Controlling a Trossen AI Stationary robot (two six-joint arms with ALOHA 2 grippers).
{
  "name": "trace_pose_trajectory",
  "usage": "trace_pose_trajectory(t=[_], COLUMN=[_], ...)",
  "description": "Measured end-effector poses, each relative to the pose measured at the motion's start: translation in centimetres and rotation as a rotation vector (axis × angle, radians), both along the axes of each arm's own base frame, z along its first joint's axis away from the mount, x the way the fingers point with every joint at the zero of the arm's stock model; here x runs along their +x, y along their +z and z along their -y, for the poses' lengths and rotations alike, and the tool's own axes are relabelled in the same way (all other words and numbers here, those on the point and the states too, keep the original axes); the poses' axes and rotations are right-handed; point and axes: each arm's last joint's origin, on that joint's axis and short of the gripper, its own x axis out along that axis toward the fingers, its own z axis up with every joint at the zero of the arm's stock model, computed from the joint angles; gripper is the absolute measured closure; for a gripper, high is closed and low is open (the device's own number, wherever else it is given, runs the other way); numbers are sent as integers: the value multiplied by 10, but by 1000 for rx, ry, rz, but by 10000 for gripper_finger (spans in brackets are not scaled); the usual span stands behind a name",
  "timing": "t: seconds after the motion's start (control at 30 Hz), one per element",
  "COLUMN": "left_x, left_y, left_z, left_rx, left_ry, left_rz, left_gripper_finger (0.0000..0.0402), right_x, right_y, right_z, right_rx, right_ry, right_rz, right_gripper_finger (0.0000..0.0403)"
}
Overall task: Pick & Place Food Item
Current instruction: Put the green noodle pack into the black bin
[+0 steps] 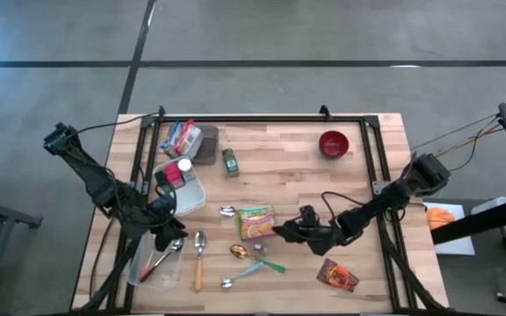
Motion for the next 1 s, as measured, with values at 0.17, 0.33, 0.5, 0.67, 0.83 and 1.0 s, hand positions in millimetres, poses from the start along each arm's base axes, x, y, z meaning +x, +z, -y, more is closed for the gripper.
trace_pose_trajectory(t=[0.17,0.33,0.5,0.67,0.83,1.0], left_x=[0,0,1,2,2,2], left_y=[0,0,0,0,0,0], left_z=[0,0,-1,-2,-2,-2], left_rx=[-5,-6,-5,-4,-6,-9], left_ry=[5,5,12,15,9,6], left_rz=[-1,-1,-1,-2,-4,-6], left_gripper_finger=[227,227,227,227,227,227], right_x=[-5,-5,1,12,21,30], right_y=[-7,-8,-15,-24,-32,-36], right_z=[3,4,6,9,11,11], right_rx=[32,49,67,81,97,103], right_ry=[-37,-28,-20,-21,-13,-4], right_rz=[-45,-53,-72,-54,-27,-22], right_gripper_finger=[145,145,145,145,145,145])
